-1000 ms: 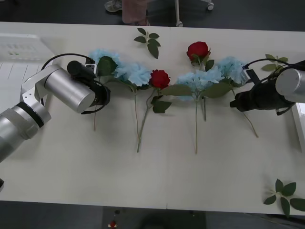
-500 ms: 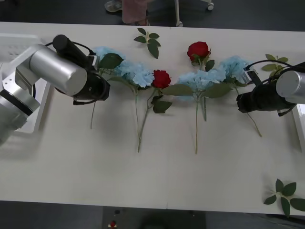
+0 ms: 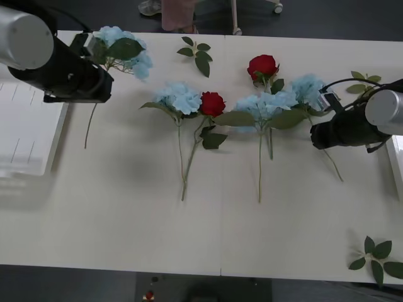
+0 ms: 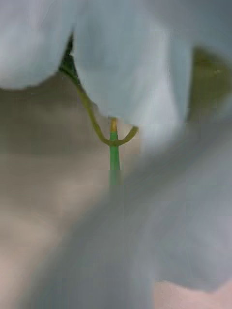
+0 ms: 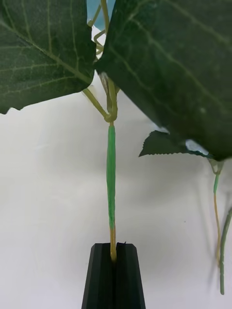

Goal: Put the red flowers into the right box and the blue flowers into the left box

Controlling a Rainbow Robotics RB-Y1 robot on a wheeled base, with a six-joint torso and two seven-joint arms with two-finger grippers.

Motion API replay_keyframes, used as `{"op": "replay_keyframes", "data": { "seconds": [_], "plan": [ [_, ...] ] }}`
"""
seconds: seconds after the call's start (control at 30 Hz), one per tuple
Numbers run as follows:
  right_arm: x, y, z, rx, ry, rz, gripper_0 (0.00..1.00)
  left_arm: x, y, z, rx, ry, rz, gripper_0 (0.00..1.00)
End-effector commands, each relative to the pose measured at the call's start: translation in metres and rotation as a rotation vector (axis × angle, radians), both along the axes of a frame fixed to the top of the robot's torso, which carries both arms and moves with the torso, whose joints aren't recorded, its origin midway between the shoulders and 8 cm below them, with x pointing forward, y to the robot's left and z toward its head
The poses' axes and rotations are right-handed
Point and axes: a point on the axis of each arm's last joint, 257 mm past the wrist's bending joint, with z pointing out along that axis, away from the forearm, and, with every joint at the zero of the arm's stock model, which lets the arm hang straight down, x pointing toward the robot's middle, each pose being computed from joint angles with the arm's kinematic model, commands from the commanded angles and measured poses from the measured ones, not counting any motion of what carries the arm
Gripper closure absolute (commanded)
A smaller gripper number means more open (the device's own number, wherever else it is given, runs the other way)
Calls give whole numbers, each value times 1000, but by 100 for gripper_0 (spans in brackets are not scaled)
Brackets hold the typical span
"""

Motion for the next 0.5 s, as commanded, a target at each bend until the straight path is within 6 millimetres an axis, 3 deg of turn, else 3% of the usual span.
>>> {"op": "replay_keyframes", "data": {
  "seconds": [0.03, 0.27, 0.5],
  "plan": [
    [-6, -12, 51, 18, 21, 33, 100, 2, 17, 54, 41, -87, -84, 100],
    [-24, -19, 113, 50, 71, 77, 100, -7, 50, 85, 40, -122, -108, 100],
    [-31, -19, 164, 86, 77, 119, 100, -9, 100, 110, 64, -175, -41, 100]
  ]
}}
